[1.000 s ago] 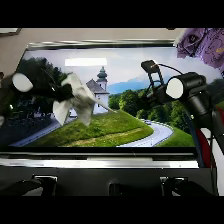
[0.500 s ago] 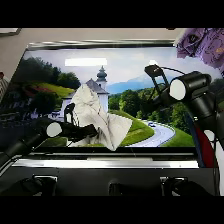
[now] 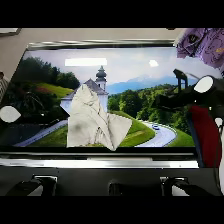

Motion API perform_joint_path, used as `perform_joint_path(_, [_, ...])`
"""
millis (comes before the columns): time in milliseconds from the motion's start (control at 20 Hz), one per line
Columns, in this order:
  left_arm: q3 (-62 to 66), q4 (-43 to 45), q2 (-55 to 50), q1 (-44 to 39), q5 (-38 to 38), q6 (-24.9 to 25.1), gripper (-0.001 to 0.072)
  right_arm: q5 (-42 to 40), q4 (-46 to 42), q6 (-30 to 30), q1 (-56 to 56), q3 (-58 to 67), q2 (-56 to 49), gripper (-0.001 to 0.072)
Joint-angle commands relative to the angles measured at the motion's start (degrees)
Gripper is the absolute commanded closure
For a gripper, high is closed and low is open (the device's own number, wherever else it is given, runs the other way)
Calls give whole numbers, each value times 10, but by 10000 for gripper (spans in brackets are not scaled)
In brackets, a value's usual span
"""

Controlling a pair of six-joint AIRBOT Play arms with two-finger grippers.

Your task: Fold the clothes and pants, and hang the long-sleeved shirts on hangers.

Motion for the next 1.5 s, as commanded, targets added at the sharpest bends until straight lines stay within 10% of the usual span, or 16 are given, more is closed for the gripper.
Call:
perform_joint_path(0, [5,-1,9,76,-15,39,-13,-7,238,-117,-53,-89,-62,158])
perform_joint_path(700, [5,10,9,103,-16,39,-13,-167,304,-171,96,-149,-183,171])
perform_joint_path(850, [5,10,3,130,-27,51,-13,-174,302,-177,120,-149,-189,459])
perform_joint_path(950, [-11,-28,-4,168,-26,145,-13,-178,301,-182,120,-149,-187,680])
perform_joint_path(1150, [-109,-228,-44,257,-20,325,-13,-173,291,-191,120,-149,-159,680])
perform_joint_path(1450, [-181,-291,-143,233,-4,440,-13,-160,292,-189,120,-149,-121,680])
